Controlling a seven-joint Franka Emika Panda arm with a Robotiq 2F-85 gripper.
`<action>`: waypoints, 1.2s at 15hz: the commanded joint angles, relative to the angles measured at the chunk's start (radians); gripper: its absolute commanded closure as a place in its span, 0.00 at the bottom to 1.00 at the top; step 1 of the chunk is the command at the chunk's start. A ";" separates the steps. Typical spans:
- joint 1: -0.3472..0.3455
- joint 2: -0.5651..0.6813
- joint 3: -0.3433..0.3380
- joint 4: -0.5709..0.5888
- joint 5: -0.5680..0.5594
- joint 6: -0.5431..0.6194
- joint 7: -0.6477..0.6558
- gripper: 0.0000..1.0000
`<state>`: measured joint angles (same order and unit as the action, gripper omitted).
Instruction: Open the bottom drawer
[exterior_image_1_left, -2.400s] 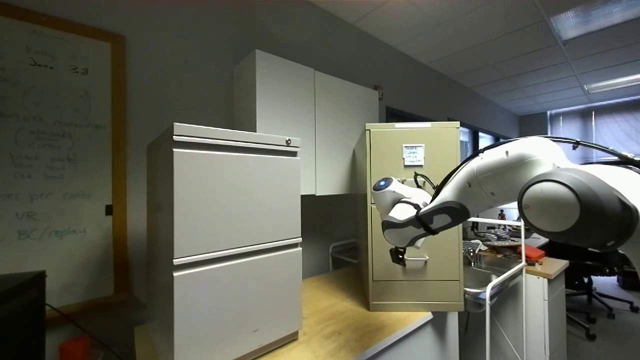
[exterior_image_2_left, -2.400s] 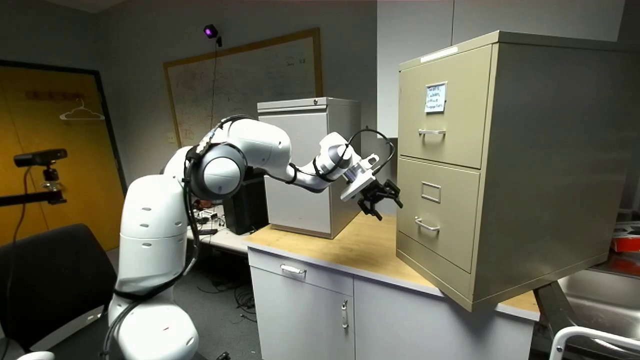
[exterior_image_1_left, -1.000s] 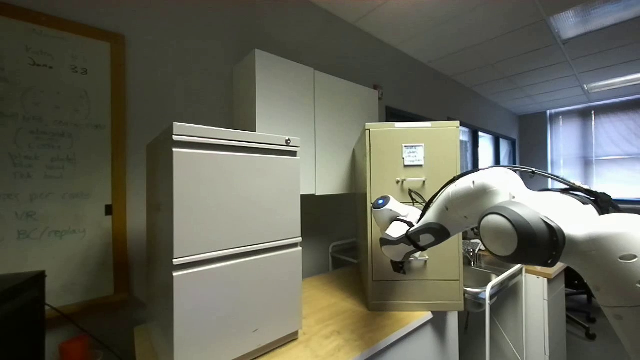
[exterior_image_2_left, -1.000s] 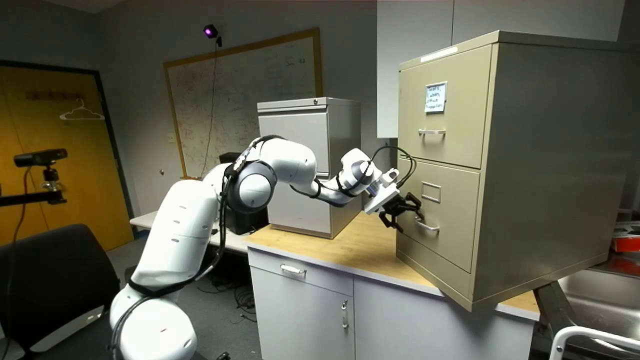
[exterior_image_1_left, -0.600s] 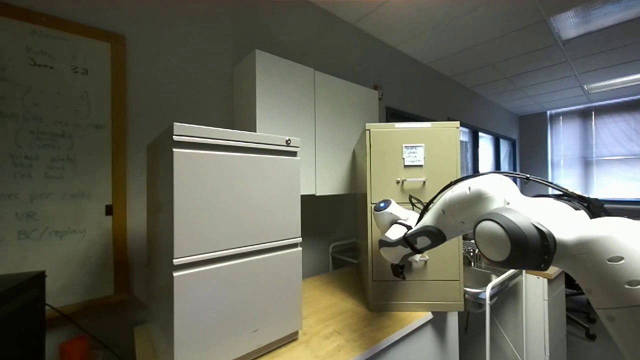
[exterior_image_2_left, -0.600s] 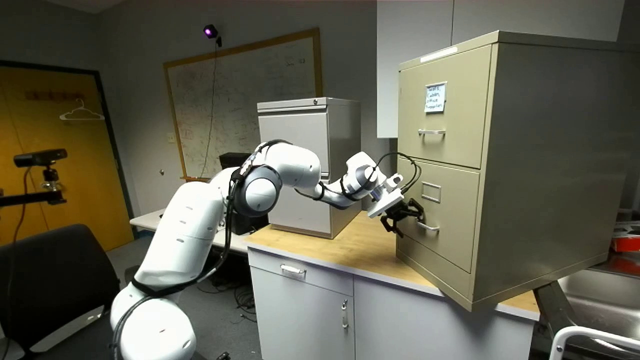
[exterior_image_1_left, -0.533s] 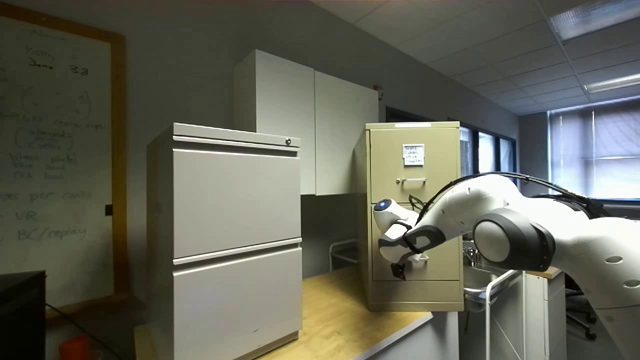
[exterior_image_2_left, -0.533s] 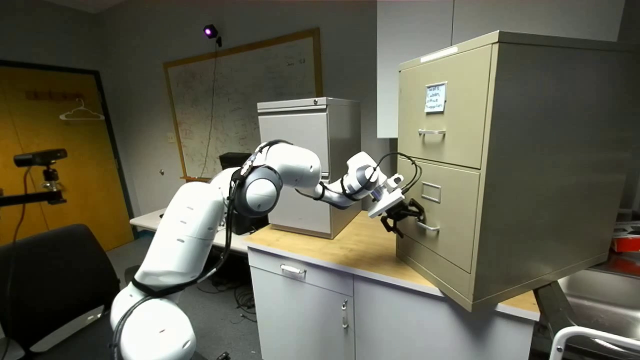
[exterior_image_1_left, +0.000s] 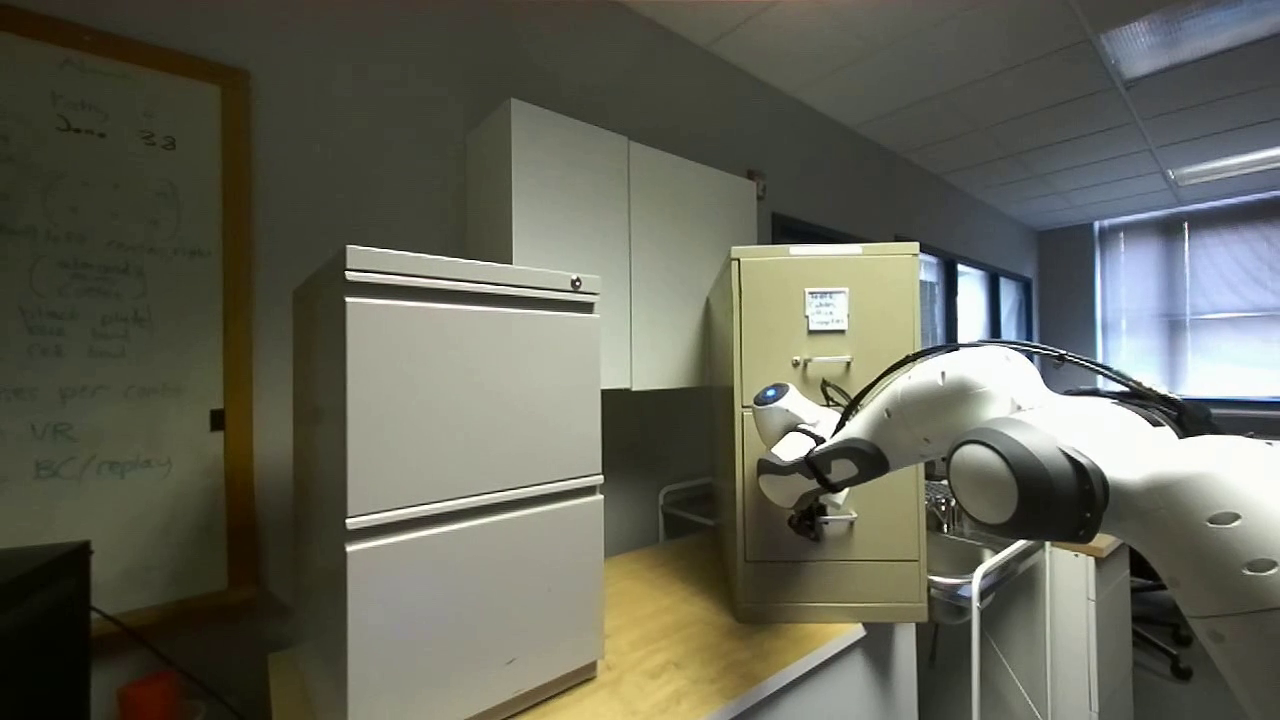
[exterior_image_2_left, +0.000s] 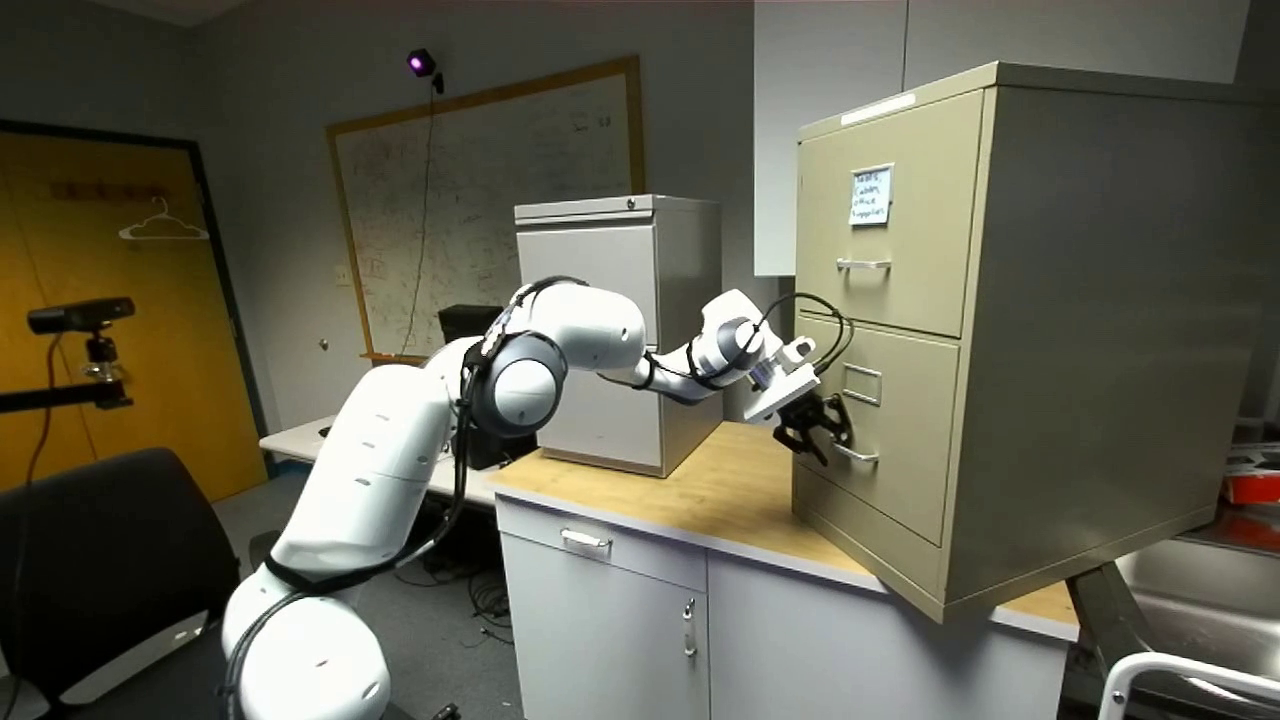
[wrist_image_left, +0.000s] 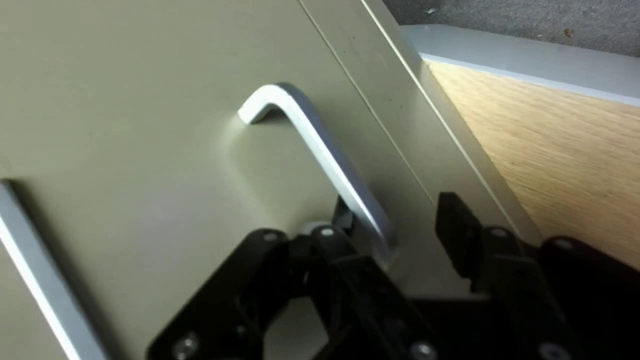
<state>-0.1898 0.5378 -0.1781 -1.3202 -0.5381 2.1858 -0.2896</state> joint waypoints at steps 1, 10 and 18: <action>-0.004 0.009 0.018 0.017 0.068 -0.064 -0.072 0.85; 0.030 -0.079 0.050 -0.118 0.113 -0.078 -0.137 0.95; 0.036 -0.166 0.052 -0.256 0.102 -0.022 -0.150 0.96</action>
<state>-0.1940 0.4716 -0.1755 -1.3953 -0.4862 2.2175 -0.4481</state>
